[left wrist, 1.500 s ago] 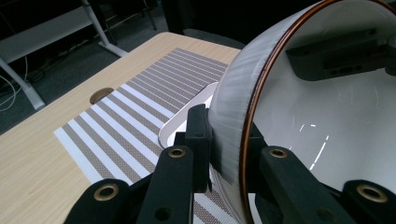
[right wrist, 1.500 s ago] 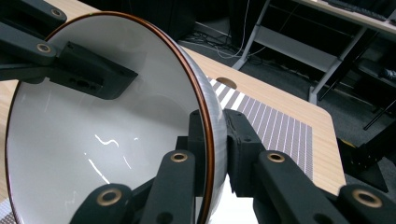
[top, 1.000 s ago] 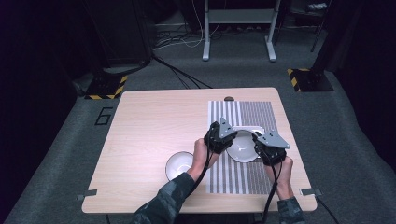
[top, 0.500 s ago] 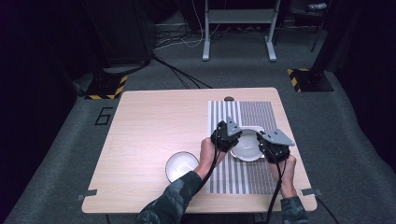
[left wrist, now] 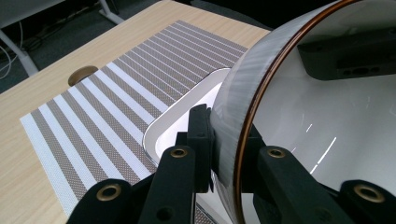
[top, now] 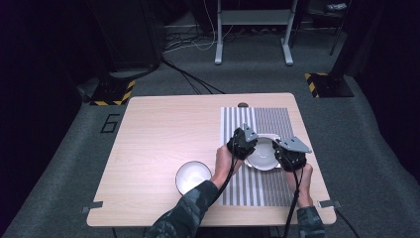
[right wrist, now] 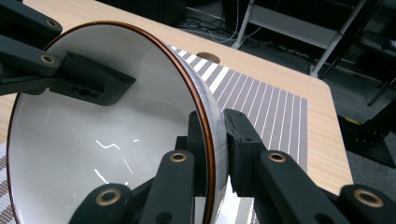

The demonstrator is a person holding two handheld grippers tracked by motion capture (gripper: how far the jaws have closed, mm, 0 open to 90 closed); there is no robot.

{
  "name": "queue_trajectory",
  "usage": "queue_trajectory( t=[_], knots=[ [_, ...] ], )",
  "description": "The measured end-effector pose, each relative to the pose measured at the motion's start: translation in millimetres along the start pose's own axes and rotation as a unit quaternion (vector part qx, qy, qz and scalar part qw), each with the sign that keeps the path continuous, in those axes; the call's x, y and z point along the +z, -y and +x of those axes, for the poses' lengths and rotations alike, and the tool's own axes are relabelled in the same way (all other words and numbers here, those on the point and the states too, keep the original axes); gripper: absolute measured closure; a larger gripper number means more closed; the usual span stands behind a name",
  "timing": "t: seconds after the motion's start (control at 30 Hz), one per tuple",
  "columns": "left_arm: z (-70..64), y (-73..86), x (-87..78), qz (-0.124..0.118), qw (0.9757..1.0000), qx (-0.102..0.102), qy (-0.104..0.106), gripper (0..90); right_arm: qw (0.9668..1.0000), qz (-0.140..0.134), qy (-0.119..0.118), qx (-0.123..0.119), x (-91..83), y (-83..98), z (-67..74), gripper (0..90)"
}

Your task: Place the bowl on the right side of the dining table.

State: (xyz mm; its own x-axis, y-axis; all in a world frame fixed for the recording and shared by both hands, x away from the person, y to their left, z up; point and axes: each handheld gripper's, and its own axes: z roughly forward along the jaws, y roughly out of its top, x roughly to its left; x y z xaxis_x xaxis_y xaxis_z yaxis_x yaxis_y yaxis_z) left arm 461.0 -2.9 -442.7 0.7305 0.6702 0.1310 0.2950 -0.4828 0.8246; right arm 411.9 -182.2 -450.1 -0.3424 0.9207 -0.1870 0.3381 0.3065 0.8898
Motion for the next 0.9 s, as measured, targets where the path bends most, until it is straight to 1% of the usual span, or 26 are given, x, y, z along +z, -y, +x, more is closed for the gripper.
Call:
queue_trajectory(
  t=[0.1,0.23,0.43,0.5,0.6,0.7,0.8,0.9],
  knots=[
    [0.1,1.6,4.7,0.007,1.0,-0.001,-0.001,81.2,1.0,0.003,-0.001,0.001,4.1,2.9,-1.5,81.0],
    [-0.5,3.3,10.4,0.014,0.9999,-0.005,-0.006,80.9,0.9999,0.012,-0.001,-0.003,9.1,5.2,-2.0,81.0],
    [1.7,2.4,16.5,0.032,0.9994,0.0,-0.016,80.8,0.9997,0.019,-0.008,0.009,17.6,7.6,-4.0,80.9],
    [2.4,2.7,18.2,0.038,0.9991,-0.003,-0.019,80.6,0.9997,0.02,-0.009,0.01,20.6,8.1,-3.7,80.8],
    [3.4,3.7,21.5,0.05,0.9985,-0.014,-0.019,80.1,0.9997,0.024,-0.008,0.007,24.0,9.1,-2.3,80.8],
    [3.8,4.8,24.5,0.061,0.9977,-0.018,-0.023,79.7,0.9995,0.028,-0.007,0.009,27.6,11.1,-0.4,80.8],
    [4.0,5.3,27.9,0.069,0.9971,-0.017,-0.027,79.5,0.9993,0.032,-0.01,0.015,31.4,13.2,-0.1,80.9],
    [3.4,4.7,30.2,0.076,0.9965,-0.011,-0.032,78.9,0.9992,0.035,-0.009,0.015,33.4,13.9,0.1,80.9]
  ],
)
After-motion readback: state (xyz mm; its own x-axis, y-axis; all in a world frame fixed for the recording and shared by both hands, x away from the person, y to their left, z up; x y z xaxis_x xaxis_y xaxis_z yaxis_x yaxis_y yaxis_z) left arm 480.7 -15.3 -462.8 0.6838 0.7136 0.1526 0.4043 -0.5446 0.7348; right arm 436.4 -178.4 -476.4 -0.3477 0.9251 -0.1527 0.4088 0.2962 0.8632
